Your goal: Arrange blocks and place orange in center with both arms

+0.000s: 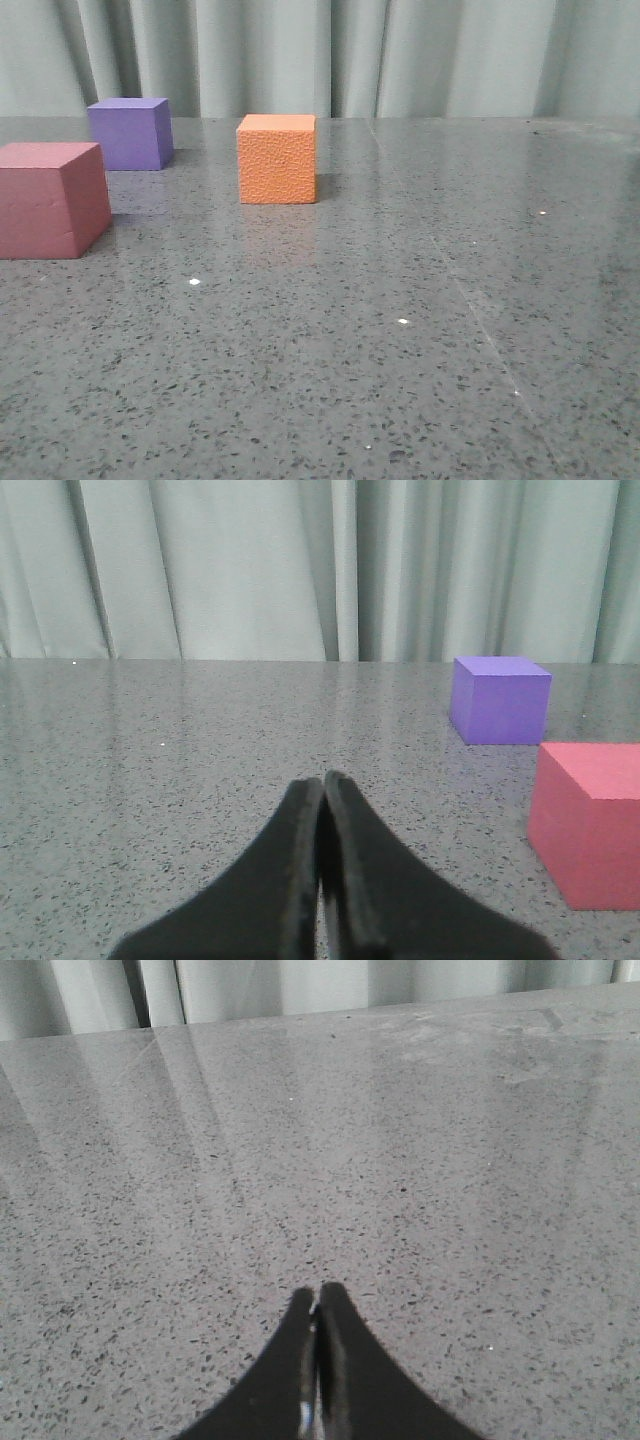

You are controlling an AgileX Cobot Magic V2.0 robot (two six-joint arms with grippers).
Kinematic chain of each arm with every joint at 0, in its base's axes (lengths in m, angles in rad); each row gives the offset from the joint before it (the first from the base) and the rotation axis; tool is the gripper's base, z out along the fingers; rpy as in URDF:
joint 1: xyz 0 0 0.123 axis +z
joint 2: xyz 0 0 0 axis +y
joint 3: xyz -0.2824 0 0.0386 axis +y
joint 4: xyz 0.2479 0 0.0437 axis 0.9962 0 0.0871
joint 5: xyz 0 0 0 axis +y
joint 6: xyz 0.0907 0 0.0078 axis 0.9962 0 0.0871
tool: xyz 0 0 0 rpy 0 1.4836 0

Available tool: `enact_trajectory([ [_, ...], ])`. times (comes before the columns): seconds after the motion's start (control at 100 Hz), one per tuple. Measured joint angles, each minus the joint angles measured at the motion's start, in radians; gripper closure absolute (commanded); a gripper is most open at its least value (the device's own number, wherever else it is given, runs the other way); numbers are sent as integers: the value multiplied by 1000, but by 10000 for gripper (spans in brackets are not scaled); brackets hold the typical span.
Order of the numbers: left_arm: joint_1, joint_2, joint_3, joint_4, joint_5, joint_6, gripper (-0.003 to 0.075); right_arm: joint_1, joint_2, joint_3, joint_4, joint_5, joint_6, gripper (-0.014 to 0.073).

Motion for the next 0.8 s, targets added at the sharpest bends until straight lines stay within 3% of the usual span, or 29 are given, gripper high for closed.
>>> enact_trajectory([
  [0.8,0,0,0,0,-12,0,739,0,0,0,0,0,0,661],
])
